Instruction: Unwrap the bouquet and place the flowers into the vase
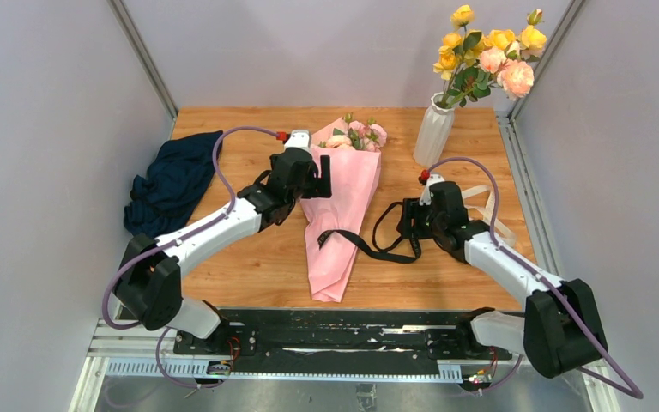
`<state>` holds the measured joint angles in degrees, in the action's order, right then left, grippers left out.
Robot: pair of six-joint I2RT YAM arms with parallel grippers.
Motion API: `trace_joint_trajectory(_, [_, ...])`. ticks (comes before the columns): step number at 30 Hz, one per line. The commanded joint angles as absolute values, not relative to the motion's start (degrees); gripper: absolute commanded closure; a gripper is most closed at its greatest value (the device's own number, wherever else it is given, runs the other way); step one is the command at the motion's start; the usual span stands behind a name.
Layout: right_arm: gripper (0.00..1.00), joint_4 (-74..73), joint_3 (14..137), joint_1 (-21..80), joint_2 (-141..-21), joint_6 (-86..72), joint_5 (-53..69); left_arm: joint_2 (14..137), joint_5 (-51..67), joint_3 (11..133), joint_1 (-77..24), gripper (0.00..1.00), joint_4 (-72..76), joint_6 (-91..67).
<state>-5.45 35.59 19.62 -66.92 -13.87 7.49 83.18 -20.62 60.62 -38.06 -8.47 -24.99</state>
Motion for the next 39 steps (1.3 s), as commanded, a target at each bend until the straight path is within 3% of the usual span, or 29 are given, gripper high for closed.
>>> trace_joint_trajectory(1, [0.35,-4.75,34.89,20.23,-70.0,-15.12,5.41,83.07,-21.61,59.58,-38.32,0.0,-6.45,-25.22])
trace_joint_trajectory(9, [0.37,-1.4,32.67,20.31,-75.28,-16.9,7.04,83.23,-20.48,57.77,-38.32,0.0,-4.95,-25.72])
trace_joint_trajectory(11, [0.43,-1.07,32.48,20.3,-75.89,-17.1,7.4,83.03,-20.21,57.39,-38.32,0.0,-4.85,-25.75])
trace_joint_trajectory(12, [0.5,-1.06,32.46,20.31,-75.92,-17.17,7.47,82.86,-20.15,57.16,-38.32,0.0,-4.76,-25.83])
trace_joint_trajectory(15, [0.93,-1.54,32.79,20.32,-74.84,-17.47,7.4,82.17,-20.19,56.89,-38.32,0.0,-4.97,-25.76])
trace_joint_trajectory(16, [0.99,-2.03,33.18,20.3,-74.16,-17.37,7.16,81.86,-20.26,56.87,-38.33,0.0,-5.02,-25.69])
trace_joint_trajectory(26, [1.0,-9.77,38.71,19.95,-65.51,-14.82,3.71,80.45,-20.2,56.0,-38.32,0.0,-5.32,-25.75])
trace_joint_trajectory(27, [0.9,-10.25,38.81,19.93,-65.99,-14.5,3.75,80.36,-20.34,55.89,-38.32,0.0,-5.33,-25.75])
trace_joint_trajectory(29, [0.59,-10.86,38.72,19.95,-67.65,-14.23,3.57,80.06,-20.39,55.81,-38.32,0.0,-5.35,-25.83])
trace_joint_trajectory(31, [0.39,-10.71,38.17,19.96,-69.66,-14.42,3.6,79.61,-20.08,55.73,-38.32,0.0,-5.36,-25.9])
trace_joint_trajectory(34, [0.29,-9.47,36.8,20.0,-71.89,-15.06,3.52,78.88,-20.02,55.51,-38.32,0.0,-5.45,-25.93])
trace_joint_trajectory(39, [0.28,-8.16,36.04,19.96,-74.1,-14.9,3.31,77.94,-20.3,54.98,-38.32,0.0,-5.55,-25.75])
